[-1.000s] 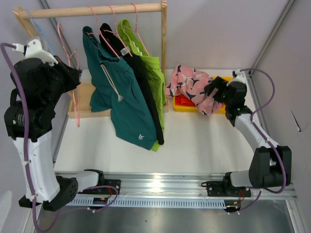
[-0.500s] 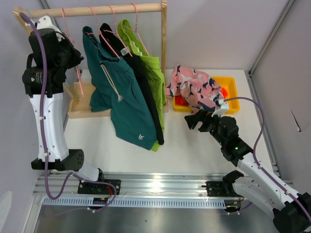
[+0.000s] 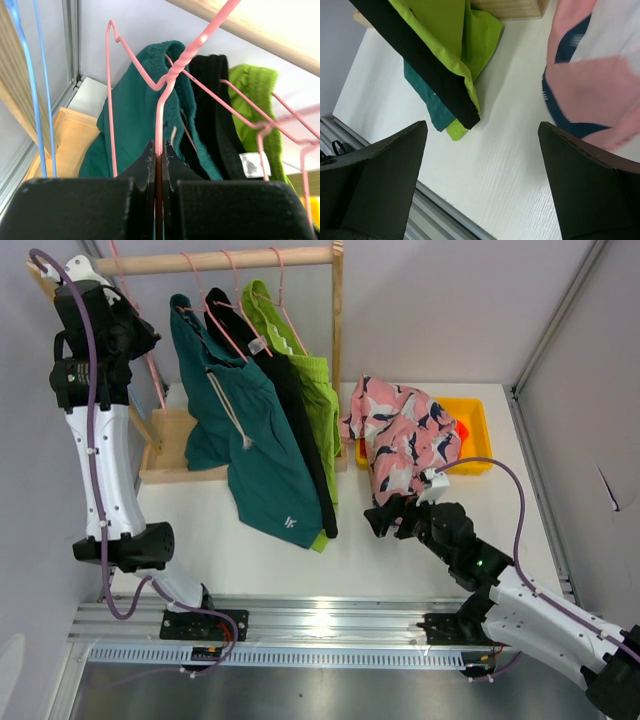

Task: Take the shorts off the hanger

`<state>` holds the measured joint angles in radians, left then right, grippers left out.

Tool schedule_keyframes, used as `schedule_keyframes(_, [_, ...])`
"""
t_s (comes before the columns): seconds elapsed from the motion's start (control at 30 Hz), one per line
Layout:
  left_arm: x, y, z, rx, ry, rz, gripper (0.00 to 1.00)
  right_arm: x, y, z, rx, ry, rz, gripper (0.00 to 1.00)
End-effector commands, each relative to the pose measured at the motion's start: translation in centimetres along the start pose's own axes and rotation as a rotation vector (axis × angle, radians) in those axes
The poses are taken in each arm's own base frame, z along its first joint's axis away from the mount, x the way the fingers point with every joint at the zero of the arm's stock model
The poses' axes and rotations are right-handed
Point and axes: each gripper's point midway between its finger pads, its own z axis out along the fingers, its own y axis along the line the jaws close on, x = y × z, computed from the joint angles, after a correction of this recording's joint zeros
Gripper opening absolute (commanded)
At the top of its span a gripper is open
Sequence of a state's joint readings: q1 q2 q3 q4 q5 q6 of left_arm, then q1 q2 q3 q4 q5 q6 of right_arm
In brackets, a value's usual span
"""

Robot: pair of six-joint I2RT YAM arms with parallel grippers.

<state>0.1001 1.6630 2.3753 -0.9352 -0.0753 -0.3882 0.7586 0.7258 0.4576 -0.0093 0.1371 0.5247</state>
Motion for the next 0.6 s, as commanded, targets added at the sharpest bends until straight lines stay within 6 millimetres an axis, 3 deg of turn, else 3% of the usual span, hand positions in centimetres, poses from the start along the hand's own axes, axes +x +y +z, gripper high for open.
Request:
schedule_keyframes(0.0, [-1.9, -0.5, 1.3, 0.038, -0.061, -0.024, 0.00, -0.5, 0.5, 0.1, 0.006, -0.033, 0.008, 0.99])
schedule_keyframes(0.2, [-0.2, 0.6, 4.0, 0.002, -0.006, -0.029, 0.00, 0.1, 1.1, -0.1, -0.004, -0.020, -0.002, 0.99])
schedule_keyframes(0.37, [0.5, 1.0, 2.8, -0.009, 0.014, -0.033, 0.00, 0.0, 1.3, -0.4, -0.007, -0.033, 0.000, 1.00])
schedule_keyframes(0.4, [-0.1, 0.8, 1.7, -0.005, 0.000, -0.032, 0.00, 0.0, 1.2, -0.4, -0.006, -0.032, -0.002, 0.99])
schedule_keyframes(0.47, [0.5, 1.0, 0.7, -0.009, 0.016, -0.030, 0.05, 0.0, 1.4, -0.4, -0.009, -0.034, -0.001, 0.99])
schedule_keyframes(0.5, [-0.1, 0.8, -0.8, 0.004, -0.002, -0.029, 0.10, -0.1, 1.4, -0.5, -0.010, -0.035, -0.003, 0.99])
schedule_keyframes(0.53, [0.6, 1.0, -1.1, 0.000, 0.016, -0.029, 0.23, -0.1, 1.5, -0.5, -0.012, -0.036, -0.001, 0.99])
schedule_keyframes(0.57, [0.4, 0.8, -1.8, 0.014, 0.011, -0.026, 0.28, 0.0, 1.5, -0.5, -0.013, -0.035, -0.002, 1.00])
